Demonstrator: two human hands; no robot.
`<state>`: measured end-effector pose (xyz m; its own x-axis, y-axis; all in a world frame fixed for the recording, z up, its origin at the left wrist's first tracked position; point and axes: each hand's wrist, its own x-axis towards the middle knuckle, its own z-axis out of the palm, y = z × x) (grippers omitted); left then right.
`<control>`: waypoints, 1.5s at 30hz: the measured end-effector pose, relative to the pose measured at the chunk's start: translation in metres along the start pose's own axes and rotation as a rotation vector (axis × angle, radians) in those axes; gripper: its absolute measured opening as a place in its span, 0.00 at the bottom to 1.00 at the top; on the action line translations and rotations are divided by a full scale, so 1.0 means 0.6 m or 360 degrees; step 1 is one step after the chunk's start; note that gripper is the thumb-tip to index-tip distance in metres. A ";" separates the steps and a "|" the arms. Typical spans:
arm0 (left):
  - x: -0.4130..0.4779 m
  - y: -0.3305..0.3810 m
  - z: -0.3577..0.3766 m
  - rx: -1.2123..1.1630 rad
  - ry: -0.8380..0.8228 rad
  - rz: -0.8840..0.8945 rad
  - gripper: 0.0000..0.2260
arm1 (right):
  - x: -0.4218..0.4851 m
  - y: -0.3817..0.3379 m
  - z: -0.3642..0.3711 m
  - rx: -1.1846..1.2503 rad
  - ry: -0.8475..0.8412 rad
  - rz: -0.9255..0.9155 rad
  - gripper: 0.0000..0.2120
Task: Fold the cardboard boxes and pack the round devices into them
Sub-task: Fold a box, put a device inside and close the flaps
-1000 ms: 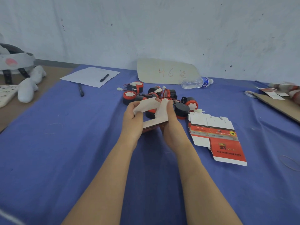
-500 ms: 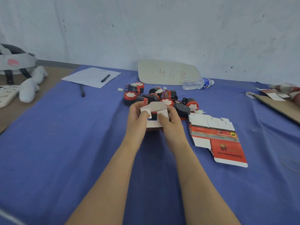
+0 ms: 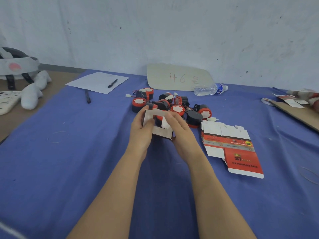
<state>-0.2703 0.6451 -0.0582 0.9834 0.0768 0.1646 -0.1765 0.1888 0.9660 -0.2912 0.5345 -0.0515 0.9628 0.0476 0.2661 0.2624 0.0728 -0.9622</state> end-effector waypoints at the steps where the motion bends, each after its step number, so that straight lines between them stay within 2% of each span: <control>1: 0.001 0.001 -0.001 -0.0005 0.0013 -0.0005 0.16 | -0.001 -0.002 -0.001 0.0027 -0.0013 0.0028 0.13; 3: 0.002 0.002 -0.001 -0.0035 0.0004 -0.0012 0.17 | 0.001 -0.004 -0.002 -0.0025 0.0025 0.0038 0.14; 5: 0.002 0.006 0.000 -0.0200 0.0003 -0.0056 0.16 | 0.003 -0.001 -0.002 -0.0180 0.0075 -0.0004 0.08; 9: 0.004 0.017 0.001 -0.0547 0.0015 -0.0215 0.14 | 0.006 0.008 -0.005 -0.0502 0.0206 -0.0135 0.15; 12: -0.003 0.020 0.008 -0.0452 -0.0031 -0.0181 0.12 | 0.006 0.010 -0.004 -0.0577 0.0367 -0.0163 0.14; 14: -0.009 0.022 0.015 -0.0383 -0.0063 -0.0126 0.14 | 0.007 0.009 -0.004 -0.0577 0.0449 -0.0148 0.15; 18: -0.011 0.022 0.018 -0.0376 -0.0013 -0.0093 0.13 | 0.008 0.013 -0.004 -0.0605 0.0385 -0.0144 0.13; 22: -0.004 0.021 0.017 -0.0334 0.0081 -0.0029 0.13 | 0.009 0.014 0.004 -0.0426 0.0282 -0.0128 0.09; 26: 0.000 0.015 0.025 -0.0096 0.0321 -0.0038 0.07 | 0.011 0.012 0.008 -0.0314 0.0485 -0.0118 0.10; 28: -0.003 0.008 0.022 0.0102 0.0266 -0.0055 0.08 | 0.009 0.011 0.009 -0.0394 0.0572 -0.0204 0.10; 30: -0.006 0.007 0.014 0.0134 0.0182 -0.0019 0.14 | 0.008 0.011 0.011 -0.0464 0.0617 -0.0309 0.17; 32: -0.008 0.013 0.007 0.0116 0.0142 0.0019 0.16 | 0.008 0.009 0.011 -0.0353 0.0631 -0.0319 0.21; 33: -0.008 0.015 0.006 0.0082 0.0137 0.0035 0.15 | 0.009 0.008 0.011 -0.0269 0.0634 -0.0304 0.21; 35: -0.010 0.019 0.009 0.0034 0.0124 0.0076 0.10 | 0.011 0.008 0.012 -0.0206 0.0688 -0.0300 0.12; 37: -0.019 0.026 0.019 0.0037 0.0085 0.0148 0.07 | 0.011 0.007 0.014 -0.0252 0.0853 -0.0304 0.05; 41: -0.032 0.019 0.043 0.0010 -0.0043 0.0014 0.09 | 0.012 0.004 0.003 -0.0089 0.1137 -0.0332 0.16; 45: -0.035 0.016 0.050 -0.0017 -0.0007 -0.0051 0.07 | 0.008 -0.001 0.005 -0.0099 0.1025 -0.0330 0.15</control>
<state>-0.2911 0.6157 -0.0461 0.9887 0.0661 0.1347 -0.1455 0.2018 0.9686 -0.2870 0.5376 -0.0494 0.7338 -0.5655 0.3765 0.4304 -0.0419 -0.9017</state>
